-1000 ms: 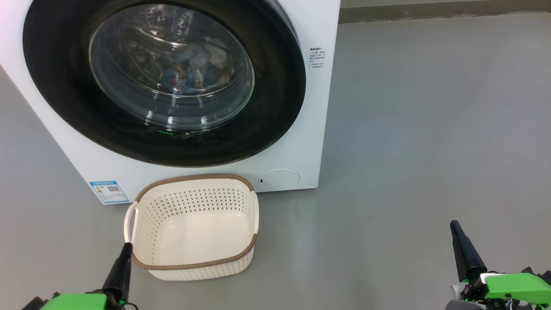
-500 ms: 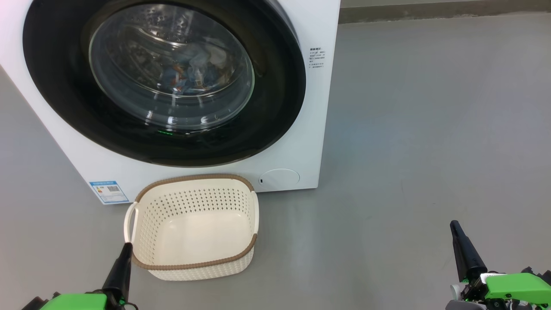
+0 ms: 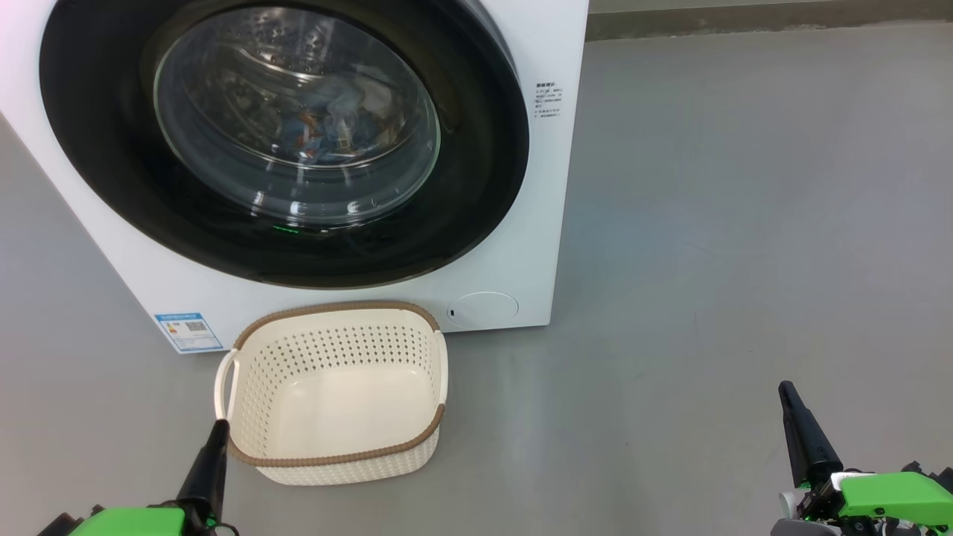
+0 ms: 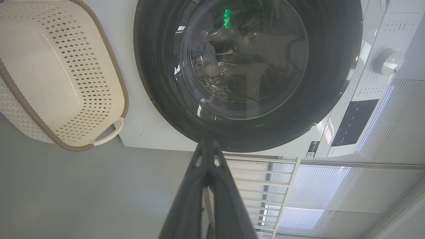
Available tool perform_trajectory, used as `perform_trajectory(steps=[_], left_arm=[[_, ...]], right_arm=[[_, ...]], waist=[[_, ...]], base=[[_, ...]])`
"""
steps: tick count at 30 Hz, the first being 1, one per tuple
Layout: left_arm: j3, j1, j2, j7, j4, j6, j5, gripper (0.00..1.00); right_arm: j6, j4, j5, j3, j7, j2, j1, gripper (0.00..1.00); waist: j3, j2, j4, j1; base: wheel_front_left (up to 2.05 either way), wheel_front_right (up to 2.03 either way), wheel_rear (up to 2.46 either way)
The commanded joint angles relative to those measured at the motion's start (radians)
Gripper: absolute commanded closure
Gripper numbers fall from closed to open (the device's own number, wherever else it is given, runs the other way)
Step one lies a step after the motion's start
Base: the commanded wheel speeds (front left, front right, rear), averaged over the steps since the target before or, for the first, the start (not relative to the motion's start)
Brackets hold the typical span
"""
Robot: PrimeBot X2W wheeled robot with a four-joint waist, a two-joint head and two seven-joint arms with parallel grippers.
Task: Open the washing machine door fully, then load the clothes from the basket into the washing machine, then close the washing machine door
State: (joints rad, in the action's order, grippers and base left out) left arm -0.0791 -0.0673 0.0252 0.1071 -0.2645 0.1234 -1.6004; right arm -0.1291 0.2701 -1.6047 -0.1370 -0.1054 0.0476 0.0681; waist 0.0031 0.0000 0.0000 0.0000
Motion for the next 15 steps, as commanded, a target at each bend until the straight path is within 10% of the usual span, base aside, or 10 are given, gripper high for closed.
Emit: perform_trajectory(steps=[1,15], left_arm=[[-0.034,-0.041,0.025,0.006,0.019,0.007,-0.008,1.0],[-0.034,-0.041,0.025,0.006,0.019,0.007,-0.008,1.0]], right_arm=[[-0.002,-0.025,-0.005,0.024,-0.007,0.004,0.04,1.0],[-0.002,-0.025,-0.004,0.024,-0.007,0.004,0.04,1.0]], waist=[[0.0,0.0,0.0,0.0],[0.0,0.0,0.0,0.0]], base=[[0.0,0.0,0.0],[0.0,0.0,0.0]])
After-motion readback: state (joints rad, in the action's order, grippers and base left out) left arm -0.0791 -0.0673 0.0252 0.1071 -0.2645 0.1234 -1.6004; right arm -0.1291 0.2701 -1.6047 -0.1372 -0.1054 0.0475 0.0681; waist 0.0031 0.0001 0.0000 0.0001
